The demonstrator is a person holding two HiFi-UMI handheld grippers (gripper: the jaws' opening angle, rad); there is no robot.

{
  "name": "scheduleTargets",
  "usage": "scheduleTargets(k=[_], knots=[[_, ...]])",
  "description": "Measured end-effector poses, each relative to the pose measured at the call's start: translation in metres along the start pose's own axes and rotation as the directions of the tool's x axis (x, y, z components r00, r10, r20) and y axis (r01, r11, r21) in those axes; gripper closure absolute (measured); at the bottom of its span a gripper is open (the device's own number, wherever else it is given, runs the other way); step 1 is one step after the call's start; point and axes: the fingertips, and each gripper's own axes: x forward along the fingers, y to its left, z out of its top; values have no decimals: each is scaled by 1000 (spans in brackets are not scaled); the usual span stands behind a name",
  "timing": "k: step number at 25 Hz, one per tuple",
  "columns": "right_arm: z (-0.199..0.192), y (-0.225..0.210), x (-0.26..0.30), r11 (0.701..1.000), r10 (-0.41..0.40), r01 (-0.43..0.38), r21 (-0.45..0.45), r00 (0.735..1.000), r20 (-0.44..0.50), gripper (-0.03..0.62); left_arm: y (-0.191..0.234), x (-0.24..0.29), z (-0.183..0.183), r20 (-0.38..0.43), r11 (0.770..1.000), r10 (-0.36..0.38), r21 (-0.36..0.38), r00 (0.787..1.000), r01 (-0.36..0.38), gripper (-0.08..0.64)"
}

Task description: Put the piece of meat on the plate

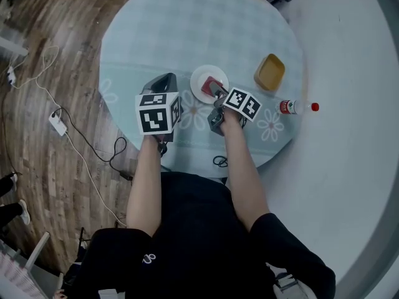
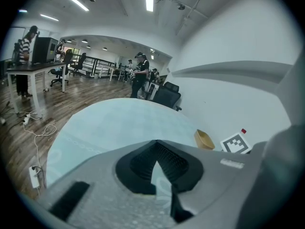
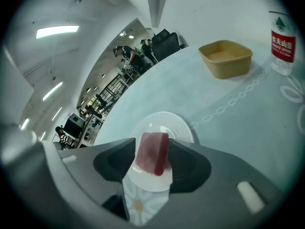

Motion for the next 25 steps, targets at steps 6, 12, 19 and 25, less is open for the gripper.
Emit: scheduleTargets(k=[6,12,19,25], knots=[[26,19,-49,984,106,-132,117,972,209,413,-22,-8,-2,9,997,-79,23,997,78,566],[80,80,-158,970,238,-232,-79,814,529,586,-70,-28,26,149,964,-263,71,953,255,566],[95,108,-244,938,144,101,-333,758,636,586,-108,-72,73,220,915,-374,247,901,319,566],[78,140,-253,881,164,170,-441,765,622,586,-125,-93,84,230,894,-384,333,894,299,566]])
